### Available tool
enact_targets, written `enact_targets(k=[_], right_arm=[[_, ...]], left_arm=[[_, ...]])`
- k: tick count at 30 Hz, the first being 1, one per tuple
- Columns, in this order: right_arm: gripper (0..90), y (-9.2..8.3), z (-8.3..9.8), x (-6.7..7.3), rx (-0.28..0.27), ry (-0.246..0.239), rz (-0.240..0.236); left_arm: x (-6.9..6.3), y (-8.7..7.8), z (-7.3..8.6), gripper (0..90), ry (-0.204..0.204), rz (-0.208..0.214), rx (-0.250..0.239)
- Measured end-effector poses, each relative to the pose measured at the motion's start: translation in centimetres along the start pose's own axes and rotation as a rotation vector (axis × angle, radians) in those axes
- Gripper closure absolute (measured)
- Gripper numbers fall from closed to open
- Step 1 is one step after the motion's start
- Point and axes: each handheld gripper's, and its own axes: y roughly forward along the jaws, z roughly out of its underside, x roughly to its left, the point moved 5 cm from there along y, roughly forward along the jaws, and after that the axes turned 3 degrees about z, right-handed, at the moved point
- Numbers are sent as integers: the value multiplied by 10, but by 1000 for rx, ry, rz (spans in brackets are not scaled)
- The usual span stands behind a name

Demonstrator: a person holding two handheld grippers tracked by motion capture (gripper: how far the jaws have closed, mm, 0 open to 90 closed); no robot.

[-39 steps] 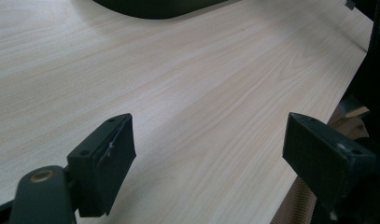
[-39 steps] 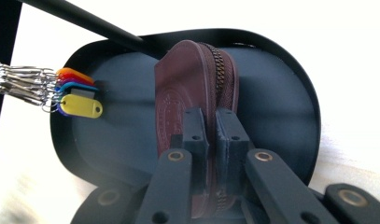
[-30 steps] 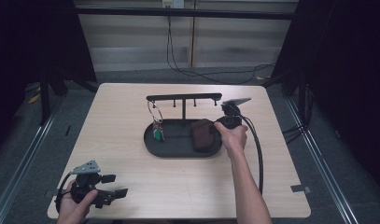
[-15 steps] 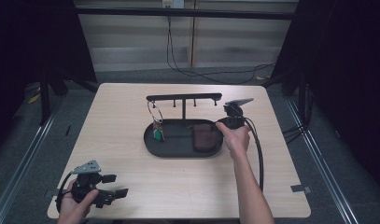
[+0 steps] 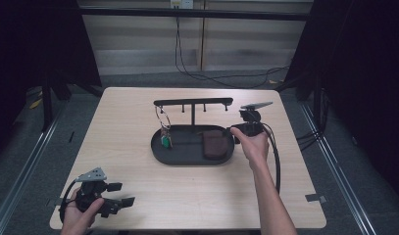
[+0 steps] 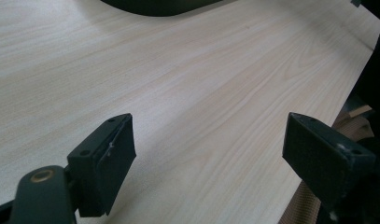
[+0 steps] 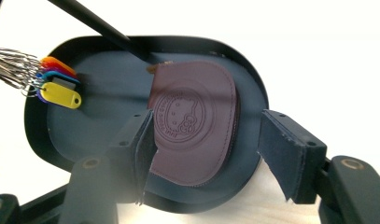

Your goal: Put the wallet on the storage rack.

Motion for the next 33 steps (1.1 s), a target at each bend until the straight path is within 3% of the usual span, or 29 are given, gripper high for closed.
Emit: enact_targets(k=[9, 15, 17, 24, 33], right_arm=[[273, -17, 8, 3, -31, -55, -9], [252, -23, 20, 2, -56, -75, -23], [245, -25, 26, 1, -60, -88, -7], [234, -31, 38, -5, -99, -69, -39], [210, -42, 62, -14, -151, -109, -28]], left_arm=[[1, 0, 0, 168, -14, 2, -7], [5, -3, -1, 166, -27, -32, -31], [6, -5, -2, 166, -22, -40, -37], [6, -5, -1, 167, -32, -36, -39], [7, -4, -1, 166, -39, -39, -36]])
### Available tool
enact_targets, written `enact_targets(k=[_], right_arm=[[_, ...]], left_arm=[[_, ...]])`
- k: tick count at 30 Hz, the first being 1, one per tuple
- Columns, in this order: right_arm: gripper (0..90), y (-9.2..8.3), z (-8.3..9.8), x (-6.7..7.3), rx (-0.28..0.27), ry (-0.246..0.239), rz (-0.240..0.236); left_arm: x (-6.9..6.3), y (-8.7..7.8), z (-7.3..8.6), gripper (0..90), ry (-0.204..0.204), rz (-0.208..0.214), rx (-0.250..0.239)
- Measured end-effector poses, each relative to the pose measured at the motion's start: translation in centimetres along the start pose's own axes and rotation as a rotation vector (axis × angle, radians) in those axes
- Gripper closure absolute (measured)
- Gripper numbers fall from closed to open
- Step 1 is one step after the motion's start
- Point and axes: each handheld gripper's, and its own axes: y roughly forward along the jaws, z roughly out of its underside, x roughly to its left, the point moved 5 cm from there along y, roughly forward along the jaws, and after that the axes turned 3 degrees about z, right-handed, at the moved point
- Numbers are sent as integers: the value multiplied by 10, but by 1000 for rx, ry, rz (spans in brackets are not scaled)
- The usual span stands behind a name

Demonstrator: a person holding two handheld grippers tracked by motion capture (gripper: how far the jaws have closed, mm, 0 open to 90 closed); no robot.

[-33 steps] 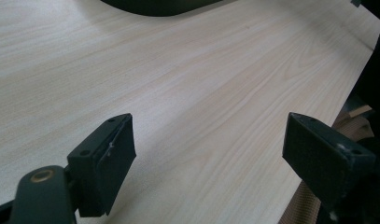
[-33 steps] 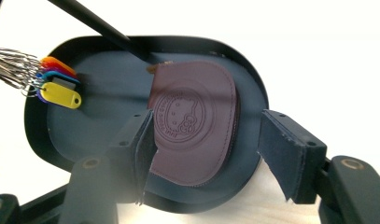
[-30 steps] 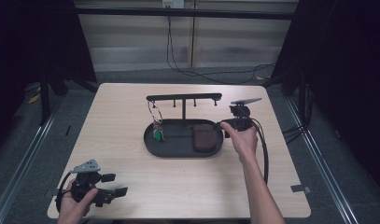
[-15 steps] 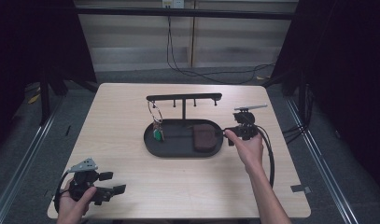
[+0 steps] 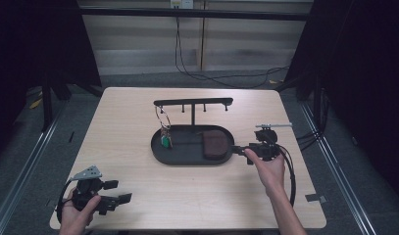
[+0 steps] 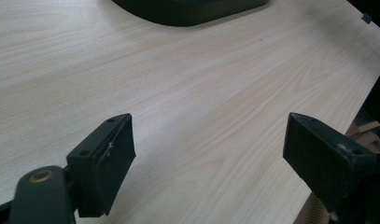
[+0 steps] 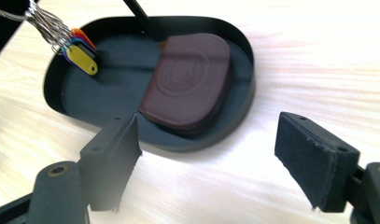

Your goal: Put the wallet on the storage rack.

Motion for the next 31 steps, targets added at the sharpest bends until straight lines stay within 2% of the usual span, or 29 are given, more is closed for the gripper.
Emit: enact_targets(k=[3, 5, 10, 12, 19, 23, 27, 31], right_arm=[[211, -6, 9, -5, -19, 15, 5], [214, -9, 14, -9, -36, 7, 26], [216, -19, 29, -10, -59, 5, 25], [215, -22, 35, -10, -58, -6, 29], [218, -34, 63, -7, -64, -63, 59], [218, -40, 80, -12, -95, -82, 97], [219, -39, 93, -17, -94, -64, 97], [217, -38, 96, -22, -104, -57, 111]], left_arm=[[0, -3, -2, 168, 15, -16, -32], [0, -3, -2, 168, 12, -13, -24], [0, -3, -2, 168, 6, -15, -28], [1, -3, -1, 168, 9, -14, -16], [-2, -5, -2, 172, 6, -13, -44], [-4, -4, -2, 172, 12, -13, -32], [-4, -4, -2, 173, 2, -19, -27], [-3, -5, -2, 173, -1, -19, -38]])
